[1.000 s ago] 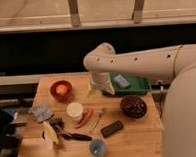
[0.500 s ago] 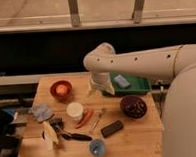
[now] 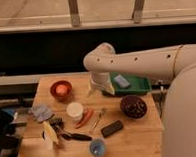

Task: Place eraser in table surface

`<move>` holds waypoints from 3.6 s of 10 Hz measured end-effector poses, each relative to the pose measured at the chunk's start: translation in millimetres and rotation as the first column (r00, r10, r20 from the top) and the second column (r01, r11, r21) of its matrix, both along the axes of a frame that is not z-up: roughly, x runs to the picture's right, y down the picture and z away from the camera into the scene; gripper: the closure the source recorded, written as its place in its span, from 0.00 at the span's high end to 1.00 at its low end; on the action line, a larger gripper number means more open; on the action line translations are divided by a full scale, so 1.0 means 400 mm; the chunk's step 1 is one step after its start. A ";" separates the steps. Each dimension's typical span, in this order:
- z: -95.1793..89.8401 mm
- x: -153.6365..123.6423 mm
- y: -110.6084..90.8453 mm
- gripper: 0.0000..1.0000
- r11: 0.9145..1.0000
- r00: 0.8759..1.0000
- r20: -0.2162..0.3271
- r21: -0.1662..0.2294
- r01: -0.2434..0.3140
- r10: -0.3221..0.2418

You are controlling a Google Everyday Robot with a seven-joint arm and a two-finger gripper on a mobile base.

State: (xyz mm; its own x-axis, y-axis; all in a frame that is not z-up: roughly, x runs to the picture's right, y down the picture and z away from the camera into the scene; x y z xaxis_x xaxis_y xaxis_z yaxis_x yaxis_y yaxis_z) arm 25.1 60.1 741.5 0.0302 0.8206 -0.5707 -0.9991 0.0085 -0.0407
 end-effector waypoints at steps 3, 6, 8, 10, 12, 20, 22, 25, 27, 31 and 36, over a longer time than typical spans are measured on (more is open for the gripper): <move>0.004 0.012 0.025 0.80 1.000 1.000 -0.004 -0.001 -0.020 0.020; 0.023 0.035 0.093 0.80 0.997 0.997 -0.021 -0.035 -0.069 0.068; 0.040 0.046 0.141 0.80 0.992 0.994 -0.038 -0.070 -0.105 0.103; 0.054 0.070 0.204 0.80 0.978 0.983 -0.085 -0.122 -0.171 0.161; 0.057 0.115 0.271 0.80 0.952 0.961 -0.153 -0.168 -0.256 0.231; 0.042 0.162 0.375 0.80 0.904 0.920 -0.235 -0.224 -0.364 0.313; 0.048 0.161 0.383 0.80 0.897 0.916 -0.254 -0.241 -0.371 0.311; 0.092 0.207 0.439 0.80 0.857 0.885 -0.327 -0.289 -0.427 0.331; 0.121 0.207 0.463 0.80 0.836 0.877 -0.348 -0.323 -0.444 0.331; 0.162 0.166 0.488 0.68 0.807 0.888 -0.320 -0.392 -0.441 0.329; 0.161 0.140 0.498 0.17 0.803 0.897 -0.301 -0.414 -0.428 0.323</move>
